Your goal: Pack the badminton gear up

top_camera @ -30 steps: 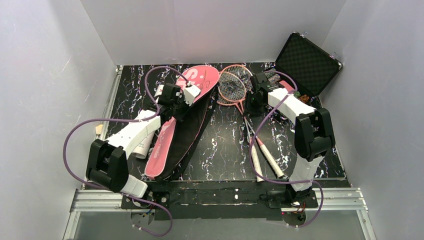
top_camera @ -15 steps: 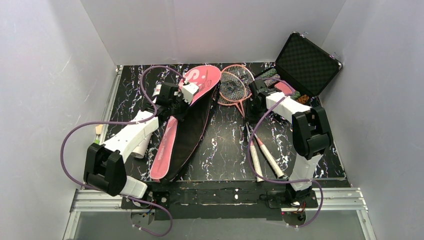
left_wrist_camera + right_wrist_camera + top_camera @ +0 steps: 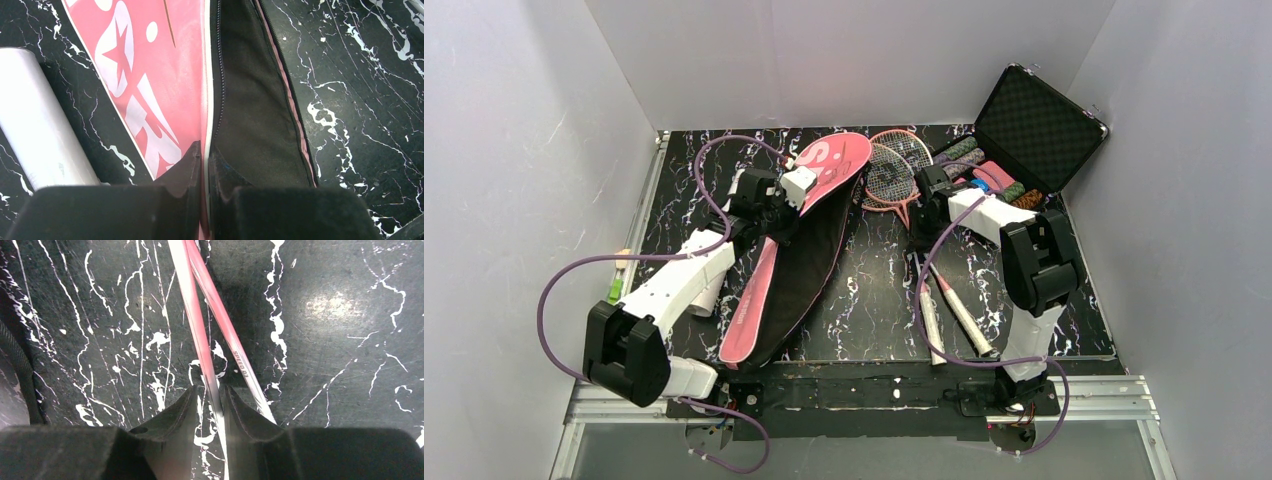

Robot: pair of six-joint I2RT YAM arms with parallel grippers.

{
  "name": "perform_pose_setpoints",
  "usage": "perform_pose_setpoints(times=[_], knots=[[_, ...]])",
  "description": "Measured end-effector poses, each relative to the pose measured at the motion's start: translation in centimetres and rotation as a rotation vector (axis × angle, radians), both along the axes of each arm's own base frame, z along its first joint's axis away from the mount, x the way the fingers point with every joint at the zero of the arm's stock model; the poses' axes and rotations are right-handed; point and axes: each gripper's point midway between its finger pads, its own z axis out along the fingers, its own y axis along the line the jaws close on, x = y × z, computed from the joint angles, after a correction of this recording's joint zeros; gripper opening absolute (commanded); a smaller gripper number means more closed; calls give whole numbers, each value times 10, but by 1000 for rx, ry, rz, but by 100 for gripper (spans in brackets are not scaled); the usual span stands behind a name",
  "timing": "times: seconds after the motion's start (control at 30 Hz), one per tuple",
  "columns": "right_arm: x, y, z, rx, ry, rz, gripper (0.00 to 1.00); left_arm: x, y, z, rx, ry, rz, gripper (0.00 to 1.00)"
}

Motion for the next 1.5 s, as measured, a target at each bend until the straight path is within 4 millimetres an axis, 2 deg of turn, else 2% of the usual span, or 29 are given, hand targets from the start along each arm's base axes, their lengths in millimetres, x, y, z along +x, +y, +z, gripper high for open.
perform_pose_setpoints(times=[0.07, 0.2, 0.3, 0.5, 0.6, 0.77, 0.87, 0.97, 1.13, 1.27, 1.4, 1.5], knots=[[-1, 0, -3, -2, 5, 2, 29, -1, 0, 0, -3, 4, 4, 0], [-7, 0, -10, -12, 21, 8, 14, -2, 1, -1, -10, 8, 11, 0], [-4, 4, -10, 0, 0, 28, 3, -4, 1, -1, -16, 11, 17, 0], [-6, 11, -5, 5, -30, 49, 1, -4, 0, -2, -33, 15, 31, 0], [-14, 8, 11, 0, -45, 51, 1, -6, 1, -7, -38, 26, 42, 0], [-30, 8, 66, 27, -141, 68, 1, -5, 2, -8, -51, 36, 59, 0], [-55, 11, 101, 73, -200, 107, 1, -2, 1, -10, -60, 37, 69, 0], [-92, 12, 122, 102, -215, 158, 1, 2, 1, -15, -61, 50, 78, 0], [-163, 4, 118, 101, -123, 244, 1, 9, -3, -24, -60, 75, 86, 0], [-209, 7, 115, 85, -34, 322, 1, 18, -8, -24, -68, 79, 91, 0], [-241, 14, 112, 72, 27, 393, 1, 24, -11, -21, -76, 77, 94, 0], [-255, 17, 111, 65, 59, 424, 1, 26, -12, -20, -81, 78, 96, 0]])
